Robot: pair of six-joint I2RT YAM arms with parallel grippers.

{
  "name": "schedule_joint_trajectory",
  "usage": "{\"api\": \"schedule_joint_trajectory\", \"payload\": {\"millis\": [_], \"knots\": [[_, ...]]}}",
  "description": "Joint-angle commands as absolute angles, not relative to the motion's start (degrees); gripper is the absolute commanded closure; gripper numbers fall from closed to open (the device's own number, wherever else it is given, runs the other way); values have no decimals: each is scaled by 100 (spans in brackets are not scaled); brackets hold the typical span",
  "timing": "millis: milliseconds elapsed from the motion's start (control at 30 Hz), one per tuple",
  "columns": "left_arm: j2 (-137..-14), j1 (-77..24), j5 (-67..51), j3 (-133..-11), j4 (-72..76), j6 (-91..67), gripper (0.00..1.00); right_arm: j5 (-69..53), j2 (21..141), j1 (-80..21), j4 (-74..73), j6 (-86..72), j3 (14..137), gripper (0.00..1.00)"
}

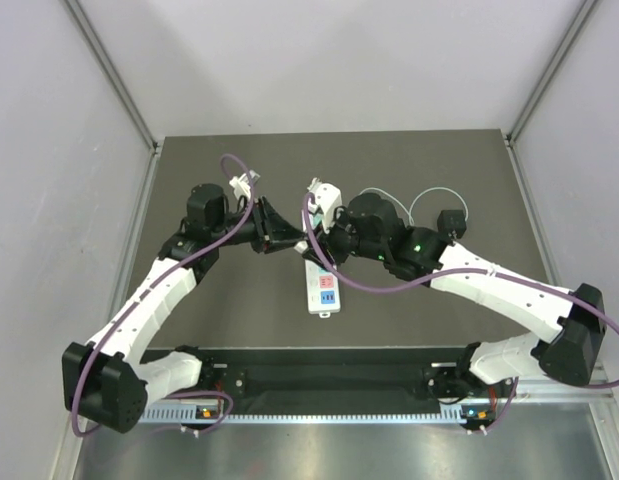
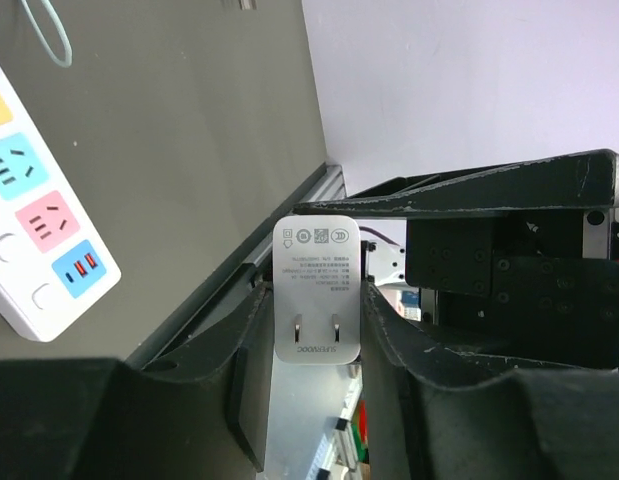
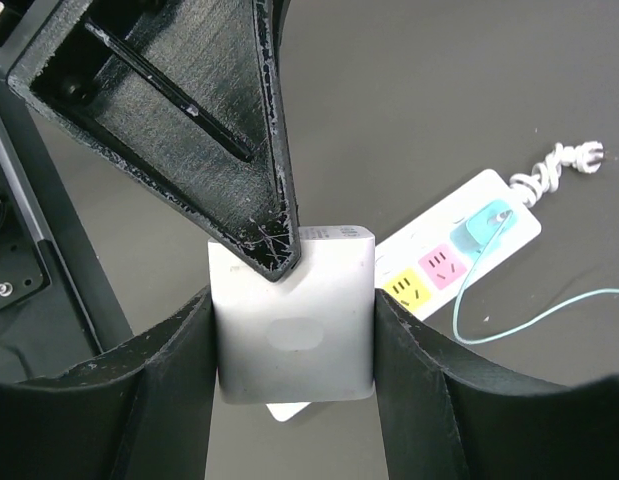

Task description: Insert the plug

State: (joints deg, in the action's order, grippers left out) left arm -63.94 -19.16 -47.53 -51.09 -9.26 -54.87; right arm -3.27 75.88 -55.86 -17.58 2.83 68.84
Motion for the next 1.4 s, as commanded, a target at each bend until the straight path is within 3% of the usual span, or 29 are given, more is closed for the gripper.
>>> {"api": "schedule_joint_trajectory", "payload": {"millis": [0, 100, 200, 400, 533, 700, 1033, 1367], "knots": [[-6513, -1951, -5299, -4940, -476, -5949, 100, -71, 7322, -5643, -984, 132, 6918, 55], [-6574, -1951, -5466, -4992, -369, -6178, 100, 158, 7050, -5643, -1125, 290, 6733, 37], [-6583, -1942, -5563, -5202, -492, -6135, 100, 351, 6655, -5651, -1300, 562, 6462, 27], [-6609, -1951, -5817, -5599, -1081, -5949, 100, 37, 5144, -5660, -47, 1869, 4638, 22], [-6583, -1951, -6002, -5607, -1011, -6134, 100, -203, 4176, -5669, 1554, 2557, 3499, 22], [-6548, -1942, -6205, -5494, -687, -6521, 100, 114, 4342, -5713, 967, 3198, 3770, 28], [-6592, -1951, -6434, -5265, -404, -7084, 100, 333, 4412, -6336, 1617, 4367, 3709, 25], [-6706, -1951, -6442, -5247, -105, -7559, 100, 860, 5105, -7022, 1581, 5378, 4060, 32]]}}
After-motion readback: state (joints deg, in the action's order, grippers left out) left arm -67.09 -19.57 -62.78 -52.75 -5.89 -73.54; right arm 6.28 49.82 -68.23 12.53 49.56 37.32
